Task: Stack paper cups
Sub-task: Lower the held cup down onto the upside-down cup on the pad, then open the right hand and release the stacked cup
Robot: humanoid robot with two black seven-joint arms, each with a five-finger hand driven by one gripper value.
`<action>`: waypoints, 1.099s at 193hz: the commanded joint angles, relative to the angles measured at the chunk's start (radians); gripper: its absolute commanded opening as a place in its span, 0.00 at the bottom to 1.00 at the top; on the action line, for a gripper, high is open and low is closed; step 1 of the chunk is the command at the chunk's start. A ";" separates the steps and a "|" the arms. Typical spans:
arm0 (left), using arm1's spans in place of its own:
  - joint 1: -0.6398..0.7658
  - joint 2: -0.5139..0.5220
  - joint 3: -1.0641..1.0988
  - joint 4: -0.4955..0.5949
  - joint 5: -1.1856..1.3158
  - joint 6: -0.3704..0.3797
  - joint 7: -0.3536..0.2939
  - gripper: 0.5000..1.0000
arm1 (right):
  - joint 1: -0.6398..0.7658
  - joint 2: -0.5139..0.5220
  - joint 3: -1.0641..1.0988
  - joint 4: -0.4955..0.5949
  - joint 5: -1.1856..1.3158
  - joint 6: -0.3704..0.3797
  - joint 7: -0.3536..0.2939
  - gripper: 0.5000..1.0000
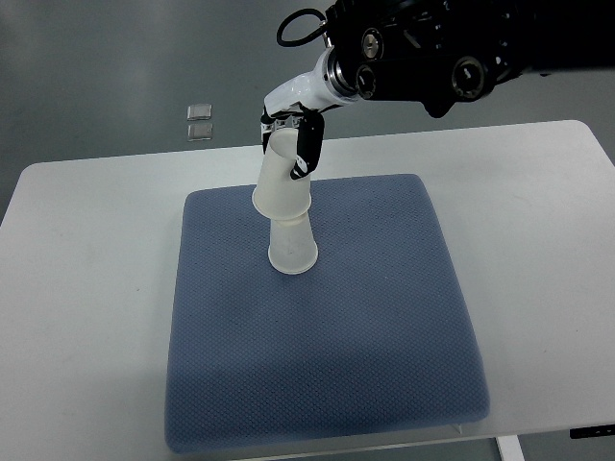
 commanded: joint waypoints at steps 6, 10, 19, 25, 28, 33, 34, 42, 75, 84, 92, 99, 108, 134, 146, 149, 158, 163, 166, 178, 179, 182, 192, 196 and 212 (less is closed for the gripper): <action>0.000 0.000 0.000 0.001 0.000 0.000 0.000 1.00 | -0.005 0.000 -0.001 0.000 0.000 0.000 0.000 0.43; 0.000 0.000 0.000 0.001 0.000 0.000 0.000 1.00 | -0.005 0.000 -0.001 0.000 0.001 0.000 0.000 0.43; 0.000 0.000 0.000 0.001 0.000 0.000 0.000 1.00 | -0.007 0.000 -0.001 0.000 0.001 0.000 0.000 0.44; 0.000 0.000 0.000 0.001 0.000 0.000 0.000 1.00 | -0.009 0.000 -0.001 0.000 0.001 0.000 0.000 0.45; 0.000 0.000 0.000 0.000 0.000 0.000 0.000 1.00 | -0.009 0.000 -0.001 0.000 0.001 0.000 0.000 0.45; 0.000 0.000 0.000 0.001 0.000 0.000 0.000 1.00 | -0.012 0.000 -0.001 0.000 0.001 0.000 0.000 0.47; 0.000 0.000 0.000 0.001 0.000 0.000 0.000 1.00 | -0.012 0.000 -0.001 0.000 0.001 0.000 0.000 0.47; 0.000 0.000 0.000 0.001 0.000 0.000 0.000 1.00 | -0.013 0.000 -0.001 0.002 0.001 0.000 0.000 0.49; 0.002 0.000 0.002 0.001 0.000 0.000 0.001 1.00 | -0.025 0.000 -0.001 0.002 0.001 -0.011 0.000 0.52; 0.002 0.000 0.002 0.001 0.000 0.000 0.000 1.00 | -0.029 0.000 -0.001 0.002 0.003 -0.017 0.000 0.53; 0.000 0.000 0.002 0.001 0.000 0.000 0.001 1.00 | -0.033 0.000 -0.001 0.002 0.001 -0.020 0.000 0.54; 0.000 0.000 0.000 0.001 0.000 0.000 0.000 1.00 | -0.039 0.000 -0.001 0.002 0.003 -0.020 0.000 0.54; 0.002 0.000 0.002 0.001 0.000 0.000 0.000 1.00 | -0.041 0.000 -0.001 0.002 0.003 -0.022 0.000 0.54; 0.002 0.000 0.002 0.001 0.000 0.000 0.000 1.00 | -0.045 0.000 -0.001 0.002 0.001 -0.032 0.000 0.58; 0.002 0.000 0.000 0.001 0.000 0.000 0.001 1.00 | -0.048 0.000 -0.001 0.002 0.001 -0.034 0.000 0.59; 0.000 0.000 0.000 0.001 0.000 0.000 0.001 1.00 | -0.048 0.000 -0.001 0.002 0.001 -0.034 0.000 0.59; 0.000 0.000 0.000 0.001 0.000 0.000 0.000 1.00 | -0.048 0.000 -0.001 0.002 0.001 -0.034 0.000 0.60; 0.000 0.000 0.000 0.001 0.000 0.000 0.001 1.00 | -0.050 0.000 -0.001 0.002 0.001 -0.034 0.000 0.61; 0.000 0.000 0.000 0.001 0.000 0.000 0.000 1.00 | -0.050 0.000 -0.001 0.002 0.001 -0.034 0.000 0.61; 0.000 0.000 0.000 0.001 0.000 0.000 0.001 1.00 | -0.052 0.000 -0.001 0.002 0.001 -0.035 0.000 0.64; 0.002 0.000 0.000 0.001 0.000 0.000 0.000 1.00 | -0.052 0.000 -0.001 0.002 0.001 -0.035 0.000 0.64; 0.000 0.000 0.000 0.001 0.000 0.000 0.000 1.00 | -0.053 0.000 -0.001 0.002 0.001 -0.035 0.000 0.65; 0.000 0.000 0.000 0.001 0.000 0.000 0.000 1.00 | -0.056 0.000 -0.001 0.002 0.001 -0.035 0.000 0.65; 0.000 0.000 0.000 0.001 0.000 0.000 0.000 1.00 | -0.056 0.000 -0.001 0.002 0.001 -0.035 0.000 0.65; 0.000 0.000 0.000 0.001 0.000 0.000 0.000 1.00 | -0.056 0.000 0.001 0.002 0.001 -0.035 0.000 0.65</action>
